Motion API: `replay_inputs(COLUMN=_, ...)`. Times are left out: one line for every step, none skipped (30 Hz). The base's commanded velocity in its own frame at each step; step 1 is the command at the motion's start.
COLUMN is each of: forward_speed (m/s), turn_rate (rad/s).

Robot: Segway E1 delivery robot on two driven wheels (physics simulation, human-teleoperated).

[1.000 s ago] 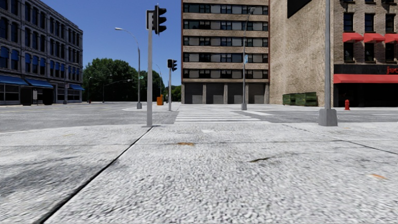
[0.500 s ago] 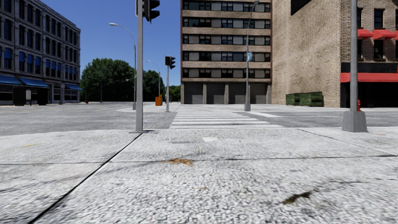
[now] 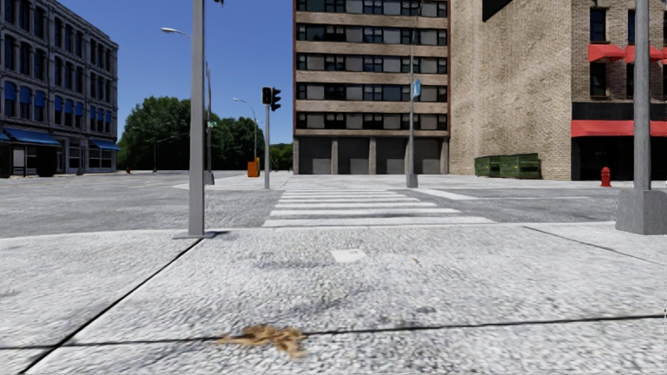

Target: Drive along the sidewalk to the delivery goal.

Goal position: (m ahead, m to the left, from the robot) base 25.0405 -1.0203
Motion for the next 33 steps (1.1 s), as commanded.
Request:
replay_inputs(forward_speed=2.0, turn_rate=-0.04)
replay_inputs(forward_speed=2.0, turn_rate=-0.03)
replay_inputs(forward_speed=2.0, turn_rate=-0.02)
replay_inputs(forward_speed=2.0, turn_rate=-0.02)
replay_inputs(forward_speed=2.0, turn_rate=-0.02)
replay_inputs(forward_speed=2.0, turn_rate=-0.02)
replay_inputs(forward_speed=2.0, turn_rate=-0.02)
replay_inputs(forward_speed=2.0, turn_rate=-0.02)
replay_inputs(forward_speed=2.0, turn_rate=-0.05)
replay_inputs(forward_speed=2.0, turn_rate=-0.13)
replay_inputs(forward_speed=2.0, turn_rate=-0.17)
replay_inputs(forward_speed=2.0, turn_rate=-0.17)
replay_inputs(forward_speed=2.0, turn_rate=-0.19)
replay_inputs(forward_speed=2.0, turn_rate=-0.22)
replay_inputs(forward_speed=2.0, turn_rate=-0.24)
replay_inputs(forward_speed=2.0, turn_rate=-0.24)
replay_inputs(forward_speed=2.0, turn_rate=-0.28)
replay_inputs(forward_speed=2.0, turn_rate=-0.28)
replay_inputs(forward_speed=2.0, turn_rate=-0.29)
replay_inputs(forward_speed=2.0, turn_rate=-0.29)
replay_inputs(forward_speed=2.0, turn_rate=-0.25)
replay_inputs(forward_speed=2.0, turn_rate=-0.14)
replay_inputs(forward_speed=2.0, turn_rate=-0.12)
replay_inputs(forward_speed=2.0, turn_rate=-0.12)
replay_inputs(forward_speed=2.0, turn_rate=-0.11)
replay_inputs(forward_speed=2.0, turn_rate=-0.1)
replay_inputs(forward_speed=2.0, turn_rate=-0.03)
replay_inputs(forward_speed=2.0, turn_rate=-0.03)
replay_inputs(forward_speed=2.0, turn_rate=0.0)
replay_inputs(forward_speed=2.0, turn_rate=0.0)
replay_inputs(forward_speed=2.0, turn_rate=0.0)
replay_inputs(forward_speed=2.0, turn_rate=0.0)
replay_inputs(forward_speed=2.0, turn_rate=0.0)
